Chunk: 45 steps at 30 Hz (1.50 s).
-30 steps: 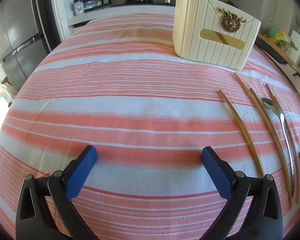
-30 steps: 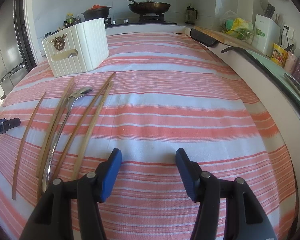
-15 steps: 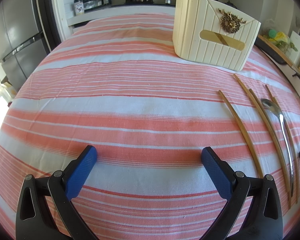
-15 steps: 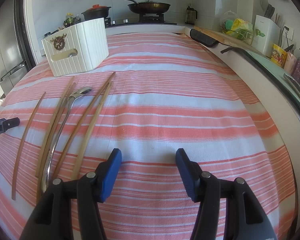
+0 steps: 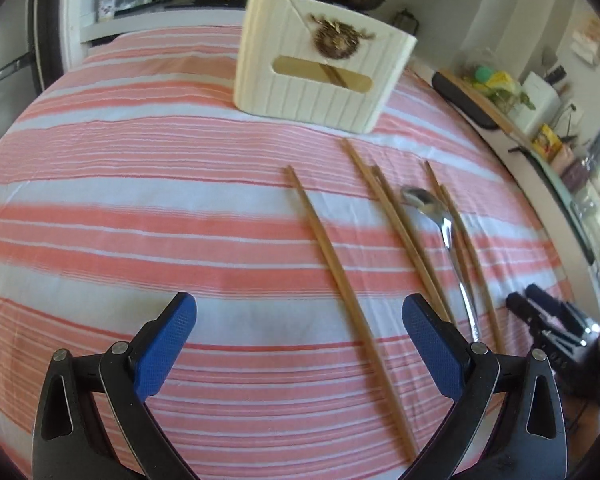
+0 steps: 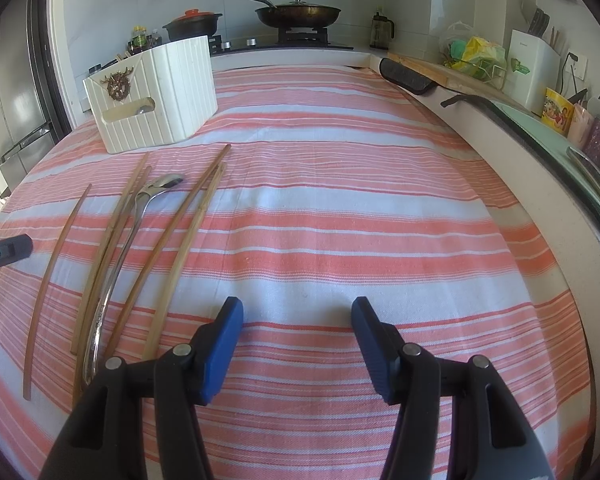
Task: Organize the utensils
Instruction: 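Close the left tool on a wooden chopstick while the right tool grasps another chopstick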
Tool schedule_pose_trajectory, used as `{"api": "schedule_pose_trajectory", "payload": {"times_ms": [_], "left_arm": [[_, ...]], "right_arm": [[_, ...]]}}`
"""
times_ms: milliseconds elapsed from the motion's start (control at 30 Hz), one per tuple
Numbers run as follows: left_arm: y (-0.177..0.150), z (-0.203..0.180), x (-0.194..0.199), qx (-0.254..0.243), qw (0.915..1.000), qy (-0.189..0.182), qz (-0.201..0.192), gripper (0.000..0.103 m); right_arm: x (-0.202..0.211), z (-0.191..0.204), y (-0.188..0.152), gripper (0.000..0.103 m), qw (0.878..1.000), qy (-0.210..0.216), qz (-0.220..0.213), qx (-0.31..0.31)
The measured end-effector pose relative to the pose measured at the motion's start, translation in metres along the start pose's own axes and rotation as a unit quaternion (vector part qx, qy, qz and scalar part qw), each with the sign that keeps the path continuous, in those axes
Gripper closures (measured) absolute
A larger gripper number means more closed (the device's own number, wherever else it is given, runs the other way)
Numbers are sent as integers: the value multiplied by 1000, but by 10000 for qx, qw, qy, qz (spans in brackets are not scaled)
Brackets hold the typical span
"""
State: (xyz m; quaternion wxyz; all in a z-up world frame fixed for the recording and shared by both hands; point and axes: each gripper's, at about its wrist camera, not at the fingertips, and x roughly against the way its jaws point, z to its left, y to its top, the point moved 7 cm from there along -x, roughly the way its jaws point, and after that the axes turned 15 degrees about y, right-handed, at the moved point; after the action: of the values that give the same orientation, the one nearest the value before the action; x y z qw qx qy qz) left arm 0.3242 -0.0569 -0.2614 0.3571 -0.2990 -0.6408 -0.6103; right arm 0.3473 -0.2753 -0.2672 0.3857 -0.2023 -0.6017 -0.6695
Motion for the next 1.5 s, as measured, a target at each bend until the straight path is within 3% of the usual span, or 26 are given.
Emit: {"api": "schedule_pose_trajectory", "payload": {"times_ms": [100, 300, 433, 500, 633, 700, 733, 800, 900, 1000, 1100, 1333, 1433, 1500], "left_arm": [[-2, -8, -8, -285, 9983, 506, -85, 1], [-6, -5, -8, -693, 9947, 756, -86, 0], [-12, 18, -5, -566, 9957, 729, -44, 0], [-13, 23, -4, -580, 9954, 759, -19, 0], [-17, 29, -1, -647, 9948, 792, -1, 0], [-19, 31, 1, -658, 9945, 818, -7, 0], [-20, 32, 2, -677, 9943, 824, -9, 0], [-22, 31, 5, -767, 9937, 813, -37, 7], [-24, 34, 10, -859, 9933, 778, -41, 15], [-22, 42, 8, -884, 9925, 846, 36, 13], [-17, 45, 2, -884, 9933, 704, 232, 11], [10, 22, -18, -1431, 9875, 419, 519, 10], [28, 16, -30, -1436, 9866, 296, 717, 16], [41, 13, -35, -1407, 9862, 265, 832, 33]], "right_arm": [[0, 0, 0, 45, 10000, -2, 0, 2], [4, -3, 2, 45, 9997, -17, 75, -250], [20, 19, 18, 45, 9961, 654, -138, -568], [15, 33, 23, 46, 9955, 826, 2, -469], [-5, 55, 20, 68, 9942, 972, 431, -138], [-15, 63, 16, 73, 9923, 1074, 612, -26], [-19, 65, 13, 82, 9914, 1110, 692, 23], [-22, 66, 9, 94, 9931, 901, 731, 194], [-15, 54, 7, 97, 9954, 557, 775, 58], [-6, 42, 3, 96, 9955, 359, 878, 35], [-1, 37, 1, 92, 9931, 522, 1046, 52], [-22, 38, 22, 83, 9817, 684, 1703, 509], [-42, 36, 41, 83, 9793, 677, 1818, 571], [-57, 33, 57, 83, 9803, 679, 1793, 473]]}}
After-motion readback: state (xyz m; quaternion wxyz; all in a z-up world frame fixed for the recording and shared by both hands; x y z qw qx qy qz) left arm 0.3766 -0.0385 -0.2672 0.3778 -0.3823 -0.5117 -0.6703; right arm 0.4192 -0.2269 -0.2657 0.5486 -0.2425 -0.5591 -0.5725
